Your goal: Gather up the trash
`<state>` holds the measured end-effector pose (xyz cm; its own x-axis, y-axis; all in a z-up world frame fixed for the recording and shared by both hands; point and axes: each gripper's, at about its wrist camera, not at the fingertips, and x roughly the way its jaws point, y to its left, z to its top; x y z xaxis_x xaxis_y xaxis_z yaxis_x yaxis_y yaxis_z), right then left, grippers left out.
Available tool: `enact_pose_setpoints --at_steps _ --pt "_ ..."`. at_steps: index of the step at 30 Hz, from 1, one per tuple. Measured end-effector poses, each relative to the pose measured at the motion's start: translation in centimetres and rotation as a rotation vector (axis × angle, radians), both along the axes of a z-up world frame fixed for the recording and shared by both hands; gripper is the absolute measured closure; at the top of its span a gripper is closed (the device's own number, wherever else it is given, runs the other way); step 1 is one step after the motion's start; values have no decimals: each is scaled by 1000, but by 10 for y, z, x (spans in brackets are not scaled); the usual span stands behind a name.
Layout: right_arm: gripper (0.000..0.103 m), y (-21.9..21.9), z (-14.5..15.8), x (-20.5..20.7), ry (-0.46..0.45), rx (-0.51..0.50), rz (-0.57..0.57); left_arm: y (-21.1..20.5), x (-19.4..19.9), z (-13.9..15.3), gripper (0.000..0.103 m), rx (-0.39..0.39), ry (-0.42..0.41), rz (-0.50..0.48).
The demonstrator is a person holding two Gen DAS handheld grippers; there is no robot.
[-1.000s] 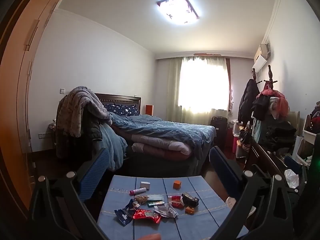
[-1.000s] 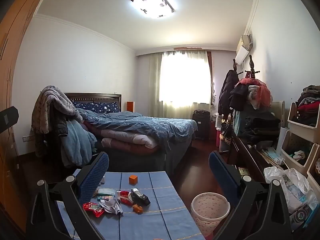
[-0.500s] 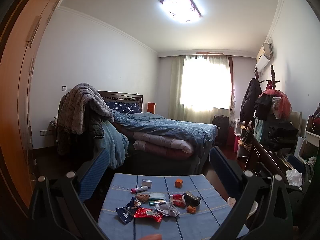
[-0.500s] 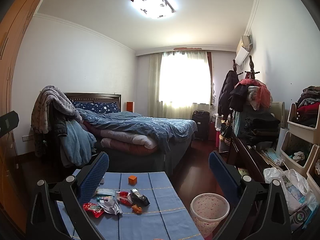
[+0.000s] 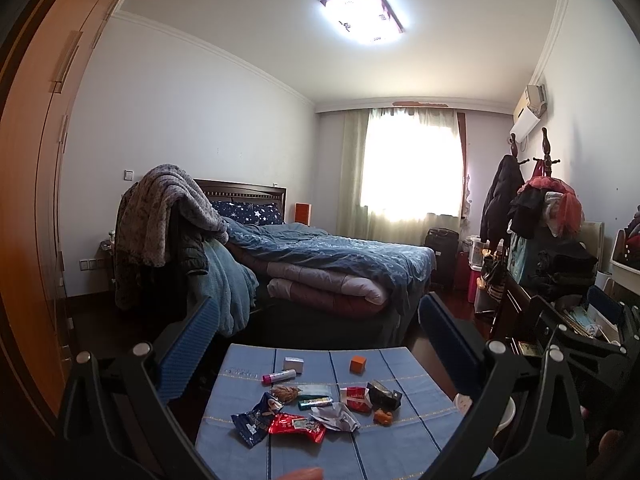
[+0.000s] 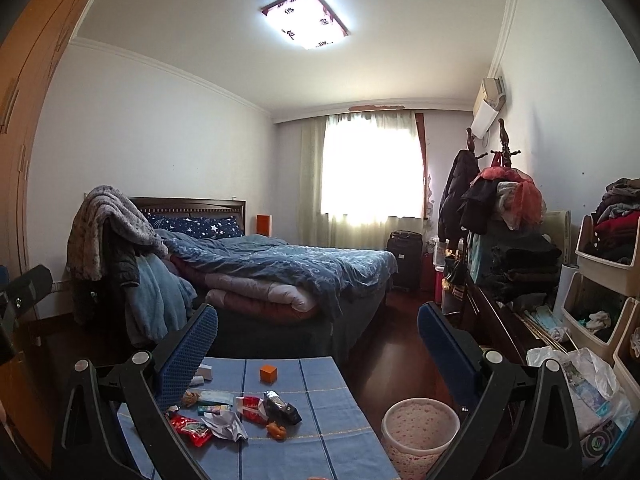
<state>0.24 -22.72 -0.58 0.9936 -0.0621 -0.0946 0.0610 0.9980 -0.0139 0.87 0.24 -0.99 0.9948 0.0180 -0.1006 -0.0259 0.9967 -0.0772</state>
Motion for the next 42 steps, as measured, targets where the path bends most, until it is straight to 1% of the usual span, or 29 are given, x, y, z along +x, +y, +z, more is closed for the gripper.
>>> enact_pose_setpoints --at_steps 12,29,33,36,39,42 --pt "3 2 3 2 -3 -4 5 1 0 0 3 0 0 0" --pt "3 8 -7 1 4 -3 6 0 -1 -1 3 1 0 0" --pt "3 8 -10 3 11 -2 1 1 3 -6 3 3 11 6" --pt "3 9 -21 11 38 1 0 5 10 -16 3 6 41 20" --pt "3 12 -38 27 88 1 7 14 30 -36 3 -1 122 34" --pt "3 17 -58 46 160 1 57 27 57 -67 3 -24 230 22"
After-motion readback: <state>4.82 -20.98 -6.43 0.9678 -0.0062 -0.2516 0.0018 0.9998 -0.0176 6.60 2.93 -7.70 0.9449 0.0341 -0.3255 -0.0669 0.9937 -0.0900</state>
